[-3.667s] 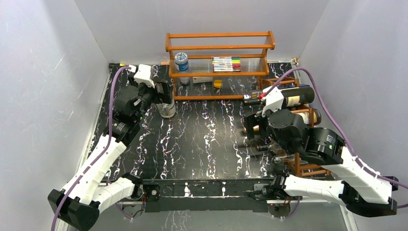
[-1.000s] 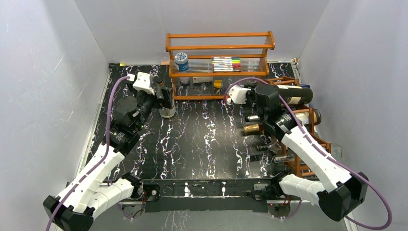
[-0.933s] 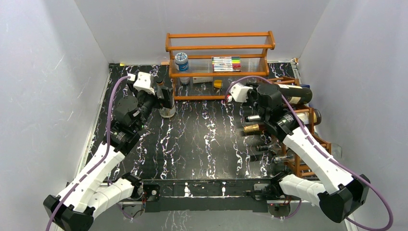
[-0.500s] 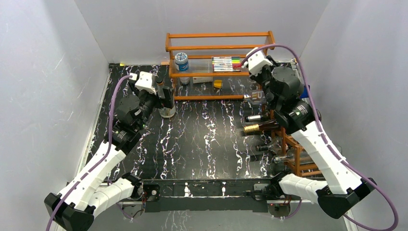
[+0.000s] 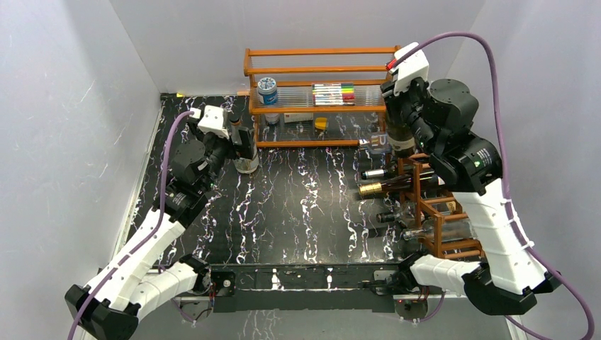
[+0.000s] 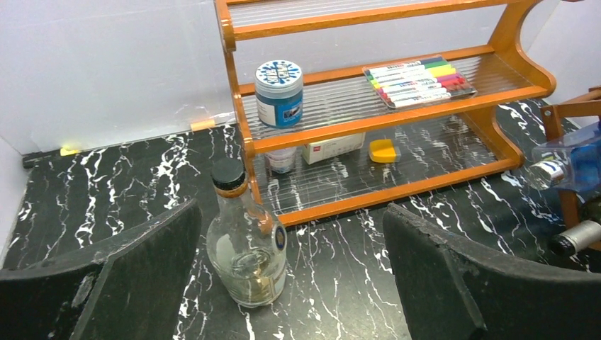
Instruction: Take the wine bottle off the wine rack
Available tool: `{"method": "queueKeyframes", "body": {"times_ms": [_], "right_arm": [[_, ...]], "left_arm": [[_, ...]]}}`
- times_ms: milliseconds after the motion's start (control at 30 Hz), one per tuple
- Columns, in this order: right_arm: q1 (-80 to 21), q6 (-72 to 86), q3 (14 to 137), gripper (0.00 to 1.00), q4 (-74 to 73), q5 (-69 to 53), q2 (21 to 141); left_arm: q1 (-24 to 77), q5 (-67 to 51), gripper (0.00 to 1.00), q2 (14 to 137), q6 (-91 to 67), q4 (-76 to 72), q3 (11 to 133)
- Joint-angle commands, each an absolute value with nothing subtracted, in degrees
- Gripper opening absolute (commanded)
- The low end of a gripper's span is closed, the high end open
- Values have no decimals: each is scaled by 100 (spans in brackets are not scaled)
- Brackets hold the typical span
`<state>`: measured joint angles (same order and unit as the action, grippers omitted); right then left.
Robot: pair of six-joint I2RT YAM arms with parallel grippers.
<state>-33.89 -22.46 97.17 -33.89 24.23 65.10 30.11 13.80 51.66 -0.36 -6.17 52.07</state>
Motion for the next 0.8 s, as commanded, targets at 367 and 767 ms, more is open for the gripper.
{"method": "queueKeyframes", "body": {"times_ms": [367,767], "right_arm": [[-3498,-250,9057,0,-1103,-657,7155],[-4546,202,8211,0,2317,381,8903]], "left_arm": [[2782,3123,98,4679,37,-800,5153],[2777,3877,98,4587,95,-906,5067]]}}
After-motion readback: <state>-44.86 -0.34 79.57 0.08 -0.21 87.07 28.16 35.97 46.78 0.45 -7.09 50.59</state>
